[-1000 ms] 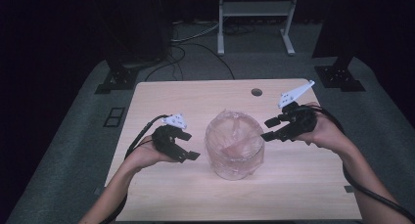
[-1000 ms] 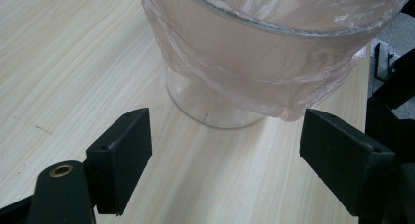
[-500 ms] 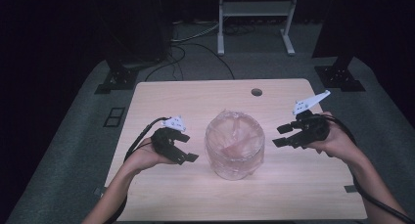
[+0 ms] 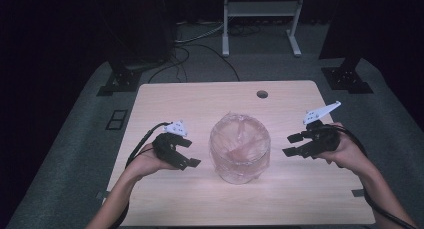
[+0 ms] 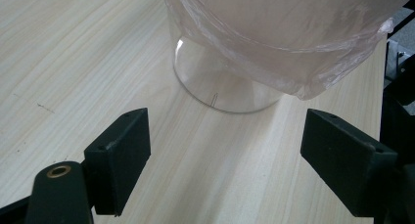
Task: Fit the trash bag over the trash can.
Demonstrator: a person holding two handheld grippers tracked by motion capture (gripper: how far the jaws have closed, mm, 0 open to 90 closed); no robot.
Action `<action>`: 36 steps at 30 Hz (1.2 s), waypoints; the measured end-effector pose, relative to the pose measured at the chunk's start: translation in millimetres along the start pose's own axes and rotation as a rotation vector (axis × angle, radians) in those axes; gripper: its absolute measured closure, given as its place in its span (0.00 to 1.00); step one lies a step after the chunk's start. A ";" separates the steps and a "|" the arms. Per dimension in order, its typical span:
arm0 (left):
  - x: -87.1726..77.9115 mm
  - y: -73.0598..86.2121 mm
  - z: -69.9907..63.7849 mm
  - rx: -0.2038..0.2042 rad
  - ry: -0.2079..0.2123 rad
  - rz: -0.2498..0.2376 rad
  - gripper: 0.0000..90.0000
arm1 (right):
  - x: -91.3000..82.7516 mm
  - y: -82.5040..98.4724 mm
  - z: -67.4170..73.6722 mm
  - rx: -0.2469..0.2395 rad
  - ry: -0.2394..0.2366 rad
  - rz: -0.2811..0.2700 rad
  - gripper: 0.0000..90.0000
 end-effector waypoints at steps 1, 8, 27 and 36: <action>0.4 0.4 -0.3 0.000 0.000 -0.001 0.19 | 0.5 1.7 -0.1 0.002 -0.001 0.001 0.42; 2.7 6.0 -1.3 0.002 0.000 0.014 0.19 | 6.7 15.8 -0.8 0.012 0.001 0.016 0.42; 5.5 21.3 -1.0 -0.018 -0.003 0.017 0.19 | 16.3 46.3 -3.2 0.057 0.003 0.029 0.41; 10.1 28.9 -1.8 -0.022 0.000 0.023 0.19 | 18.5 58.1 -1.5 0.080 0.001 0.010 0.41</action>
Point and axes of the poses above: each handheld gripper's, and its own axes: x roughly forward along the jaws, y roughly out of its underside, z roughly to its left, the point moved 8 cm from there along x, roughly forward along the jaws, and after that the axes turned 7 degrees about y, right-handed, at the moved point
